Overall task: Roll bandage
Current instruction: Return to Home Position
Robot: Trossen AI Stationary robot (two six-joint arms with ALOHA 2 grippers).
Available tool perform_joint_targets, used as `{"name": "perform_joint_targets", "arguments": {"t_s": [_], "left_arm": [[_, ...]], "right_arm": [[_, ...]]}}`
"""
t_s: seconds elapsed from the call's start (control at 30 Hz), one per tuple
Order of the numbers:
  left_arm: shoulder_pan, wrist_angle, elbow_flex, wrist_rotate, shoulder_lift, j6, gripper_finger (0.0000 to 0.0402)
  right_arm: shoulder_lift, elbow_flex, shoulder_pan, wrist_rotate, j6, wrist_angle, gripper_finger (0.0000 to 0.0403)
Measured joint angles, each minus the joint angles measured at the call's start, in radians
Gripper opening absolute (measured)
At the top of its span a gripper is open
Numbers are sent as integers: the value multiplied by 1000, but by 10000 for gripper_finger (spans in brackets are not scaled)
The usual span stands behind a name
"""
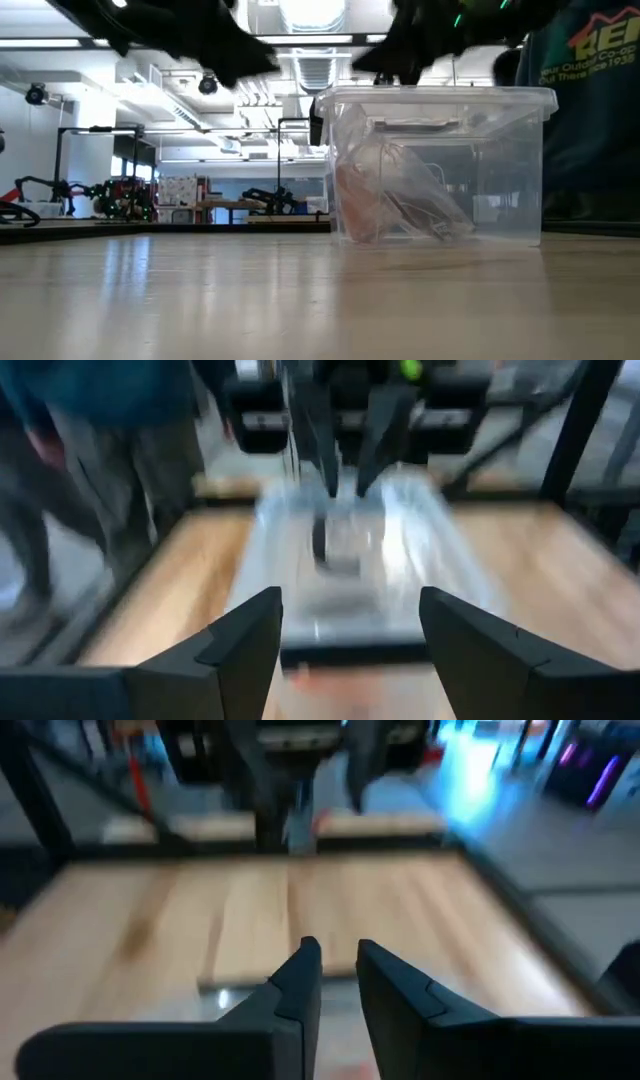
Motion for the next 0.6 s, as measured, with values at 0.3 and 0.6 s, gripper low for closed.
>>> {"name": "perform_joint_targets", "arguments": {"t_s": [0.3, 0.6], "left_arm": [[1, -1, -62, -81, -284, -55, 231], [-1, -60, -63, -96, -411, -166, 231]], "right_arm": [[-361, 5, 2, 10, 56, -233, 29], [-613, -9, 19, 11, 54, -510, 1]]}}
